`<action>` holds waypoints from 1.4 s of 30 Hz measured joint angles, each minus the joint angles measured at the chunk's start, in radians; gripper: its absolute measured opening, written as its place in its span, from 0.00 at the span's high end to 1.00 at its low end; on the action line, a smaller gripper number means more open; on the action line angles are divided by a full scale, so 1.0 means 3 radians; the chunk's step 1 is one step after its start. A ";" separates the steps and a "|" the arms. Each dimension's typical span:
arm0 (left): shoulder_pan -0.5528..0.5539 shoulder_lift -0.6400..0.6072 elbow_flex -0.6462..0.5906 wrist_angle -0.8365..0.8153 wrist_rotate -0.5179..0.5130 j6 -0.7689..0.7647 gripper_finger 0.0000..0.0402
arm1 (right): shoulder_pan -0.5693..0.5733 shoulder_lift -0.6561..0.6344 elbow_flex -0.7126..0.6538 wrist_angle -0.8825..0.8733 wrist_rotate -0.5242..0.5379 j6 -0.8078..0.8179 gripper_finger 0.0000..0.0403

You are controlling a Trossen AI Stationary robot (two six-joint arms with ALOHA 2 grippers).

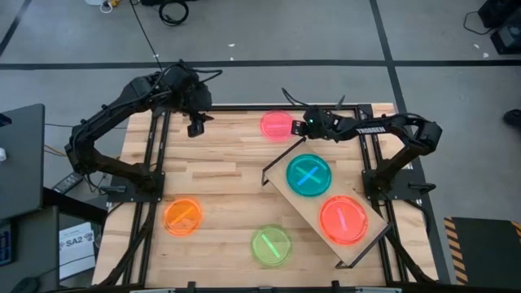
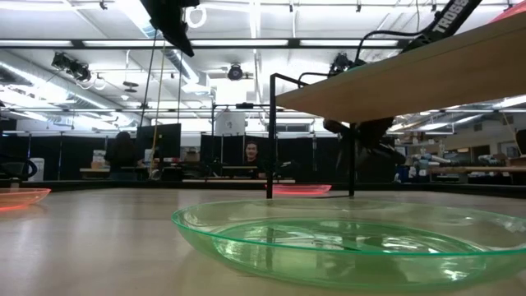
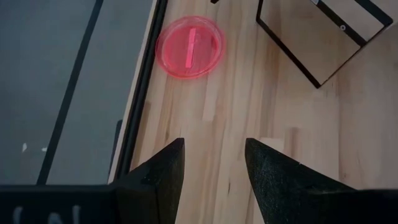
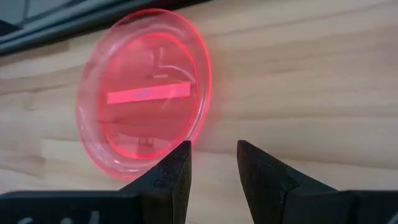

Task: Place and stack plates onto a shelf
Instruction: Stack the pink plate on top of the other pink plate on the shelf

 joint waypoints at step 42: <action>-0.0001 0.0001 0.0000 0.0034 0.0000 -0.0039 0.56 | 0.0047 0.0793 -0.0163 0.1575 0.0037 0.0163 0.66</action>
